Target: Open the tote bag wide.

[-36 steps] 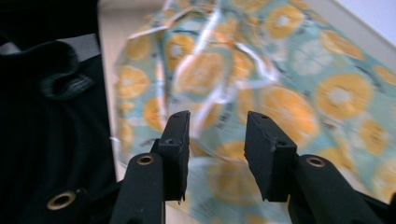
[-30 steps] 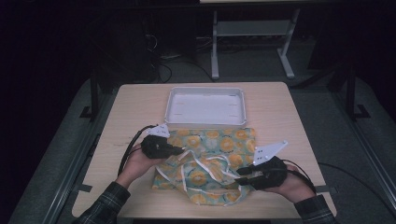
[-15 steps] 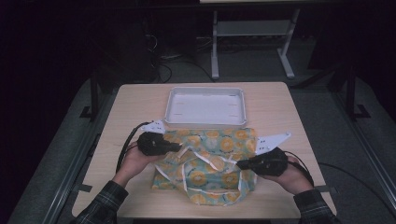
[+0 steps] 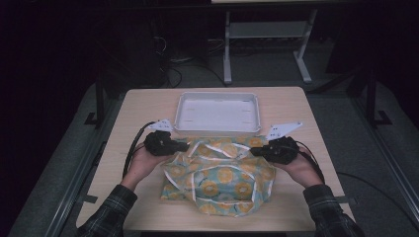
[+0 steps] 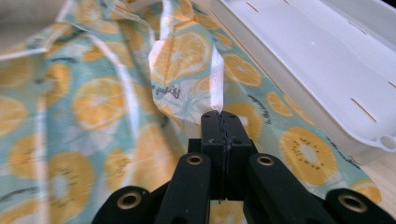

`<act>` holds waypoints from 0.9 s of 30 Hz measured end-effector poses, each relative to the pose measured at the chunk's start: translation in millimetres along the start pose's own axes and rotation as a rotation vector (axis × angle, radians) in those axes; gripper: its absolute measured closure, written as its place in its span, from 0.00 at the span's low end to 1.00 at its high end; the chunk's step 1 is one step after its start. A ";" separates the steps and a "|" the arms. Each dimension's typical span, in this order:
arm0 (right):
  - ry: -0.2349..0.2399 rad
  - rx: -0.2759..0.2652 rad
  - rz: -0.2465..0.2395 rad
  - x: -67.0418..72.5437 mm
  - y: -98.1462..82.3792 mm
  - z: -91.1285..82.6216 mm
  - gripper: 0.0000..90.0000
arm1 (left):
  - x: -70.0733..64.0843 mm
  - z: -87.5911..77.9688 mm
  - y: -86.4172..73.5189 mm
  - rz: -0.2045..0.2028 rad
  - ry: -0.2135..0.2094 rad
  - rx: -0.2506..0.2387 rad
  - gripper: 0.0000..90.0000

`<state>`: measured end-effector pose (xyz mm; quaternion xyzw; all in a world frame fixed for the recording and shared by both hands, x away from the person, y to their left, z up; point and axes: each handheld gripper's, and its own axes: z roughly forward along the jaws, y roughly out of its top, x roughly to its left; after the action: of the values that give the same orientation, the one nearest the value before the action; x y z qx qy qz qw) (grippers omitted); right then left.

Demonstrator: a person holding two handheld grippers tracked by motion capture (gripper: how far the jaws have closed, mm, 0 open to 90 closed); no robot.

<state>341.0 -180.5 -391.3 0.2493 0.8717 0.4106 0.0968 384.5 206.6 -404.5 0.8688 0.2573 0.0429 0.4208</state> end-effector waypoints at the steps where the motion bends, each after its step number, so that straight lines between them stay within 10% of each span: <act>1: -0.005 0.004 0.010 -2.8 -0.3 3.1 0.99 | 2.4 2.1 -0.5 -0.008 0.009 0.001 0.99; 16: -0.079 0.146 0.063 -37.6 -16.7 62.1 0.99 | 27.6 35.7 -14.9 -0.044 0.149 0.138 0.99; 27: -0.087 0.204 0.062 -39.4 -24.1 77.9 0.99 | 31.4 50.9 -20.7 -0.017 0.176 0.202 0.99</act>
<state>395.3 -161.7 -461.4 0.3021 0.8958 0.3115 0.0959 417.9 196.3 -457.2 0.8974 0.3035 0.0892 0.3074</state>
